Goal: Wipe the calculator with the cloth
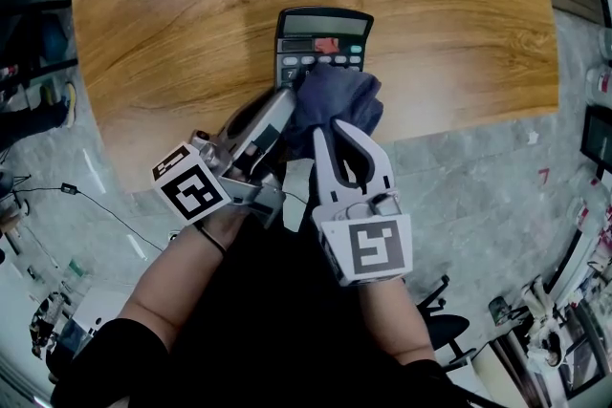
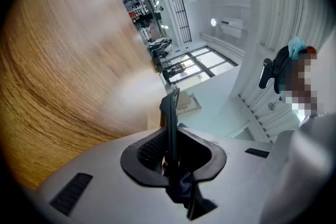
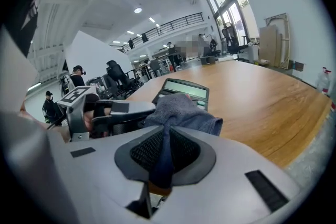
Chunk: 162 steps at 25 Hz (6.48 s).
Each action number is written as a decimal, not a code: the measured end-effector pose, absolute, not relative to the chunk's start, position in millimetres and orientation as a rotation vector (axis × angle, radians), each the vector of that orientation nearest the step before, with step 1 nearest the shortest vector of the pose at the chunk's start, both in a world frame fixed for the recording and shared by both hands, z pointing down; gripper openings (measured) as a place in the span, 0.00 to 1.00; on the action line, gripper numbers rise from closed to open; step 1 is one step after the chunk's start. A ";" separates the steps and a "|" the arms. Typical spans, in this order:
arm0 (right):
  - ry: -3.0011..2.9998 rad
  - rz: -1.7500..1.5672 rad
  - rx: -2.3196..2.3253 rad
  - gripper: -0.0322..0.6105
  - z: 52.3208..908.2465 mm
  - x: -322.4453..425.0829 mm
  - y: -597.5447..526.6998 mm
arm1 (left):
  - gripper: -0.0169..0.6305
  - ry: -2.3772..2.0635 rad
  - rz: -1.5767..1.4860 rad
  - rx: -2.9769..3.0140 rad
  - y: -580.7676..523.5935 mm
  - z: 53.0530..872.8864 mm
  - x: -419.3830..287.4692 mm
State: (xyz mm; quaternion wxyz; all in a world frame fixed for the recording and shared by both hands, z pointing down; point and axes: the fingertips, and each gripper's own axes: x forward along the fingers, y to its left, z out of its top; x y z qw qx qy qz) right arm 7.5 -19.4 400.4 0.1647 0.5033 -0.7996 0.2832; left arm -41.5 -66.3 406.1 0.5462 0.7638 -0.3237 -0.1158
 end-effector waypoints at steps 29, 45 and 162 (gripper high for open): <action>-2.467 0.664 1.473 0.11 341.8 -16.9 -72.2 | 0.13 -0.682 -0.155 1.879 -45.8 410.9 -20.8; -2.291 0.769 1.506 0.11 381.9 20.6 -48.3 | 0.13 -0.731 -0.266 1.835 -64.2 403.7 -38.6; -2.484 0.216 1.586 0.11 393.7 -11.6 -46.4 | 0.13 -0.473 -0.516 1.526 -59.6 366.6 -40.3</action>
